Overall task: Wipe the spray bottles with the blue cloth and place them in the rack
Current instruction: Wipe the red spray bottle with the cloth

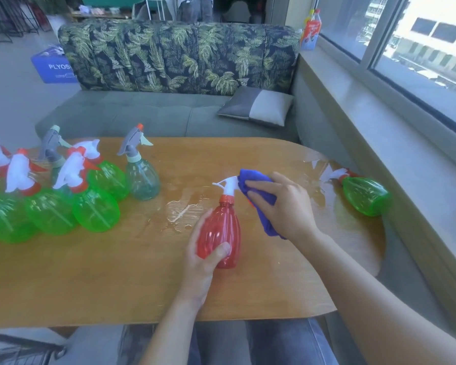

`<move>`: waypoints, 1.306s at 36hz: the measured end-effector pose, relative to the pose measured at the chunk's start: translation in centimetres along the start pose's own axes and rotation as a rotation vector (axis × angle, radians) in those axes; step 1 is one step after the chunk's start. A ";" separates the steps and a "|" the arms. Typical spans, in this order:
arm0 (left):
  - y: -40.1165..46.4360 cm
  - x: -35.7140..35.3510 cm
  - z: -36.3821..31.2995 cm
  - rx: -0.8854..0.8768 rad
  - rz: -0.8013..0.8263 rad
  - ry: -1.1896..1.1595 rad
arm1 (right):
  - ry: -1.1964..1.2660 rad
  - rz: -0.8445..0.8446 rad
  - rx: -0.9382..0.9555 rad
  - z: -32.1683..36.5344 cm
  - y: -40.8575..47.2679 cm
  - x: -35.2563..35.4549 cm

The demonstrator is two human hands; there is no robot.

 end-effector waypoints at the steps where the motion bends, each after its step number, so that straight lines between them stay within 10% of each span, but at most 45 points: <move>1: 0.0 0.1 0.0 0.001 -0.006 -0.002 | -0.016 0.015 0.009 0.0 -0.2 -0.2; 40: -0.3 -0.4 -0.1 0.034 0.107 0.058 | -0.103 -0.024 -0.146 -2.3 0.0 1.0; 47: 2.9 -1.4 -6.8 -0.107 0.014 -0.001 | 0.253 -0.064 -0.034 3.0 1.8 5.9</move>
Point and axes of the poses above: each hand's wrist, its own y-axis towards the middle knuckle, its own x-axis out of the back of the hand, z = x × y, the point moved 7 cm from there along y, towards the middle knuckle, and after that the axes turned 2 degrees about z, right-handed, at the moved point
